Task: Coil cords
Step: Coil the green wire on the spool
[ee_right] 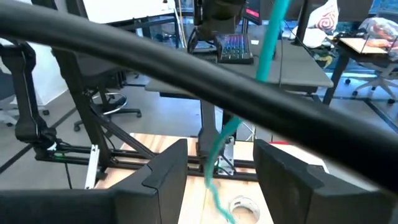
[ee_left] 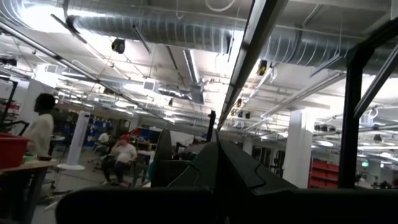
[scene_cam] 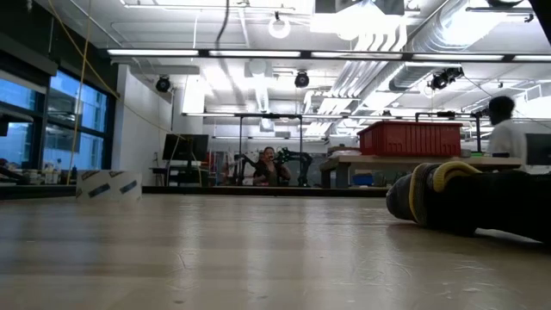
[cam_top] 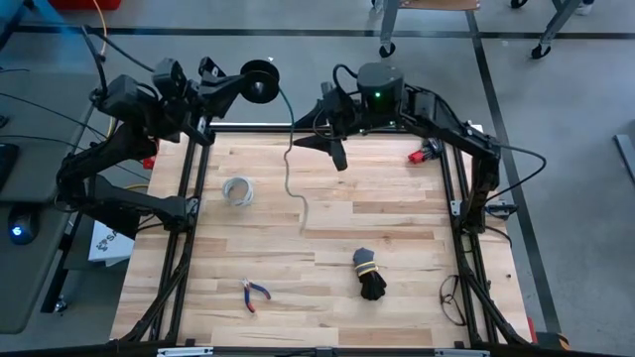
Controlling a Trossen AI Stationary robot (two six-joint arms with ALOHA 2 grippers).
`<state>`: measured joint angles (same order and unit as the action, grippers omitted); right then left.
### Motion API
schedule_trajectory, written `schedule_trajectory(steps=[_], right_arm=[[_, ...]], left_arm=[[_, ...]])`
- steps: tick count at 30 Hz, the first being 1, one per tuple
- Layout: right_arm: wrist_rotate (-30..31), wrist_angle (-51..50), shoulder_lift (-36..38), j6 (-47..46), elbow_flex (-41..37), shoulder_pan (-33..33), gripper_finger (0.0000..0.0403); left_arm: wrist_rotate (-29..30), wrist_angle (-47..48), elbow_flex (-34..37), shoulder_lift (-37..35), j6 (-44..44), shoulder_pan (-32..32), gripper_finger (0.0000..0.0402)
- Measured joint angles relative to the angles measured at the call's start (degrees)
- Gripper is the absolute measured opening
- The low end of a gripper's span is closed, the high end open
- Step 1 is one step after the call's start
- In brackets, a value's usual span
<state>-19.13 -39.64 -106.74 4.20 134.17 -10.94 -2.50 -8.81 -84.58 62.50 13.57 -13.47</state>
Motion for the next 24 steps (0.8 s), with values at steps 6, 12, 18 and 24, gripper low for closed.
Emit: schedule_trajectory(steps=[6,12,18,24], right_arm=[[-1.17,1.7,-0.56,-1.81,0.0,-0.07,0.0177],[-3.57,1.22,-0.56,-1.83,0.0,-0.05,0.0177],[-3.62,2.04,-0.56,-1.81,0.0,0.09,0.0177],[-3.62,3.95,-0.58,-2.4,0.0,0.09,0.0177]], left_arm=[[-0.3,-0.58,-0.02,0.13,1.35,0.0,0.0],[-0.39,-2.78,-0.02,0.11,1.3,0.02,0.0],[-0.39,-3.31,-0.02,0.13,1.31,0.02,0.0],[-0.37,-3.55,-0.02,0.85,1.33,0.02,0.0]])
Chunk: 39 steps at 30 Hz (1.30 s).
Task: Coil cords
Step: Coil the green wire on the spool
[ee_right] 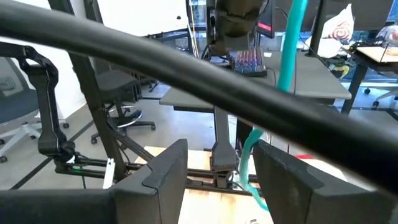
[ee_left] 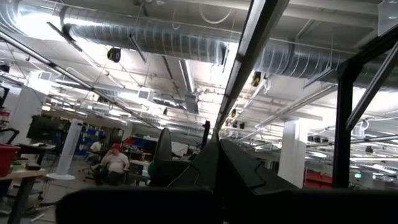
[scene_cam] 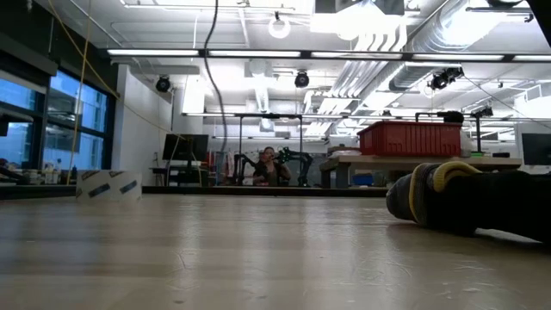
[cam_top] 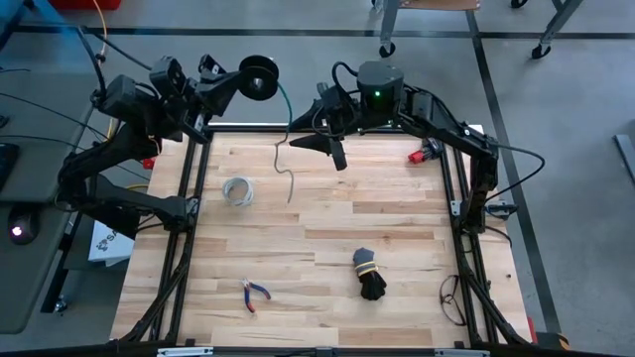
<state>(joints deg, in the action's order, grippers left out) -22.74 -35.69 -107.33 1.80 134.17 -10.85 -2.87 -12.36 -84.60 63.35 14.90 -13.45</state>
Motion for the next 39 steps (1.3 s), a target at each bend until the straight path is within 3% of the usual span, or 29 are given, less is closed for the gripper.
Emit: schedule_trajectory(steps=[18,33,39], right_arm=[[-0.35,-2.67,-0.03,0.68,0.0,0.13,0.0168],[-0.42,-2.7,-0.03,2.27,0.0,0.32,0.0085],[-0.37,-1.77,-0.04,3.42,0.0,0.73,0.001]], left_arm=[[0.14,-2.23,0.0,0.5,-1.49,-0.04,0.0],[0.48,-2.59,0.0,0.5,-1.0,0.0,0.0],[0.97,-4.2,0.0,0.58,0.42,0.0,0.0]])
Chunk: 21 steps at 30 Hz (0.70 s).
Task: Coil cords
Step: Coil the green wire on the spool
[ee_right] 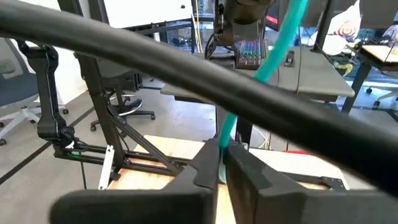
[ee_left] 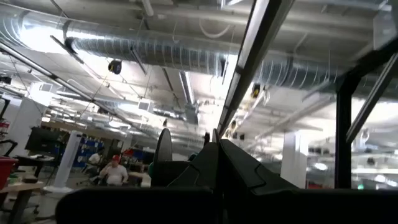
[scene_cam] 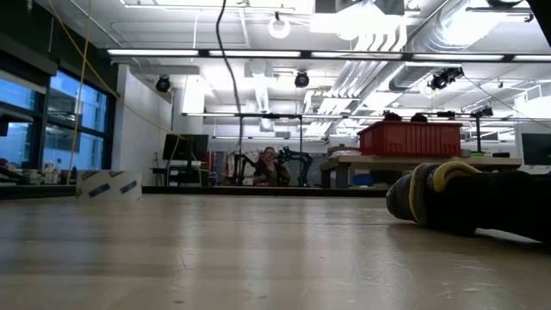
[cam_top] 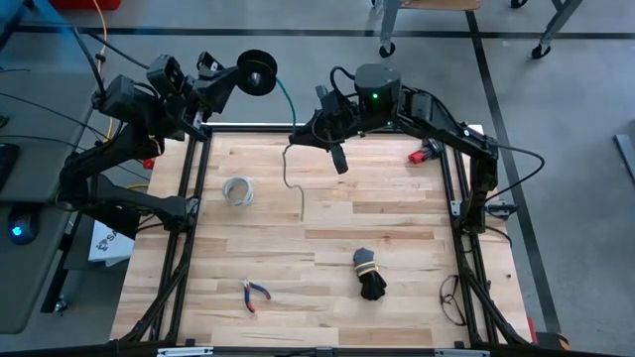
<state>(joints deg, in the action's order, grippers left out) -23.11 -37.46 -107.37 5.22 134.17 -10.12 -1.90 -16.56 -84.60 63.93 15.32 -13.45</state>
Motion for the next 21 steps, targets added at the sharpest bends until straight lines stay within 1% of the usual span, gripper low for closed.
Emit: schedule_trajectory(steps=[2,4,6,9,12,14,17,21], right_arm=[[0.35,2.76,0.0,-0.06,0.0,0.64,0.0009],[0.34,6.26,-0.46,0.23,0.08,1.58,0.0005],[0.77,7.97,-0.7,1.16,0.08,2.41,0.0004],[3.05,10.57,-1.51,2.94,0.06,3.51,0.0003],[3.46,13.97,-2.14,4.3,0.02,4.24,0.0002],[4.5,14.47,-2.18,5.04,0.02,4.65,0.0002],[7.79,14.84,-2.24,7.88,0.02,5.09,0.0001],[8.27,16.09,-1.7,8.82,0.02,5.02,0.0001]], left_arm=[[0.94,-2.51,-0.09,0.87,3.13,0.0,0.0],[1.1,-4.94,-0.13,2.27,9.0,0.0,0.0],[1.05,-6.61,-0.13,4.02,17.48,0.0,0.0],[0.58,-7.43,-0.02,6.28,30.99,0.0,0.0],[0.47,-7.94,-0.04,7.96,41.34,0.0,0.0],[0.43,-7.98,-0.04,9.21,47.13,0.0,0.0],[-1.25,-7.58,0.02,10.35,52.36,0.19,0.0],[-2.36,-7.93,0.0,10.11,54.61,0.91,0.0]])
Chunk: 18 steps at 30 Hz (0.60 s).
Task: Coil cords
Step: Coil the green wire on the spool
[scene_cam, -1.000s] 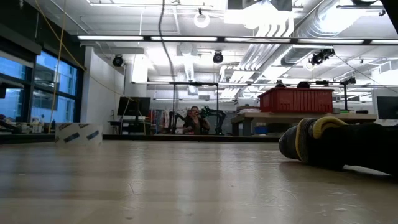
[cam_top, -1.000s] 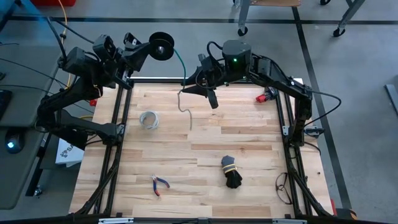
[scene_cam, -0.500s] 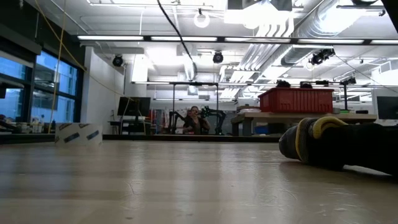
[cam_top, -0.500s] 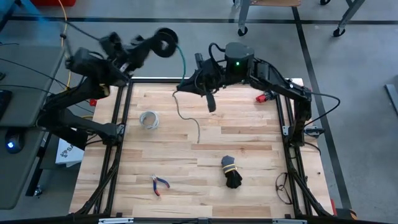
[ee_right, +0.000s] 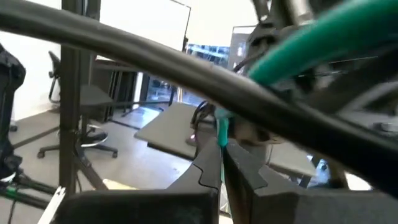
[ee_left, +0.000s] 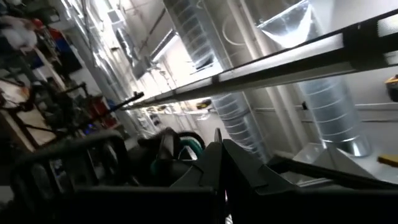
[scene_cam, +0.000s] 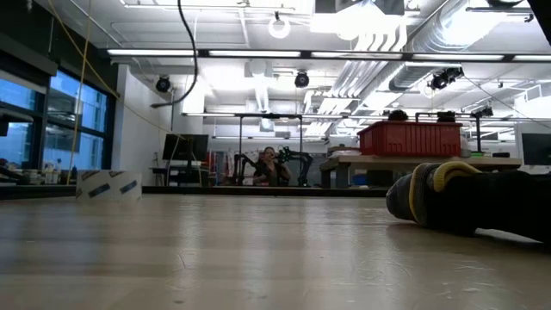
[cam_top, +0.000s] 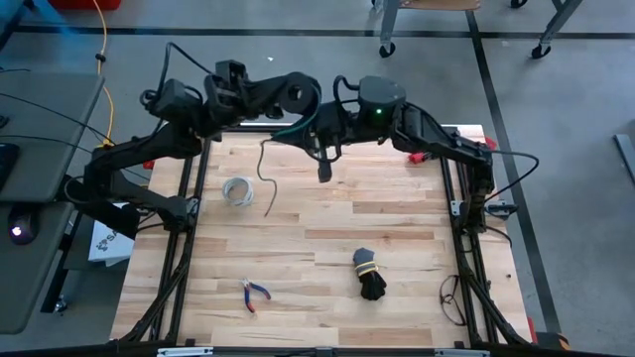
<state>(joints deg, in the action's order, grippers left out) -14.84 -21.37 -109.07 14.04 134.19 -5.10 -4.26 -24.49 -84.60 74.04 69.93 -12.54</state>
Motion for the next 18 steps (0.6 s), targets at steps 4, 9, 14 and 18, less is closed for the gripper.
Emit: schedule_trajectory(steps=[4,9,14,18], right_arm=[[2.9,0.13,0.34,0.36,0.0,-0.62,0.0001],[3.81,3.08,0.28,0.92,-0.02,-1.01,0.0],[3.69,4.82,0.28,1.46,-0.02,-1.53,0.0],[2.47,6.44,0.28,1.47,-0.01,-1.66,0.0]], left_arm=[[0.71,-0.3,0.0,-0.13,0.56,1.98,0.0],[0.69,-1.26,-0.09,-0.19,2.29,5.41,0.0],[0.66,-0.55,-0.09,-0.8,1.2,7.49,0.0],[0.73,-0.25,-0.07,-1.28,-0.97,7.9,0.0]])
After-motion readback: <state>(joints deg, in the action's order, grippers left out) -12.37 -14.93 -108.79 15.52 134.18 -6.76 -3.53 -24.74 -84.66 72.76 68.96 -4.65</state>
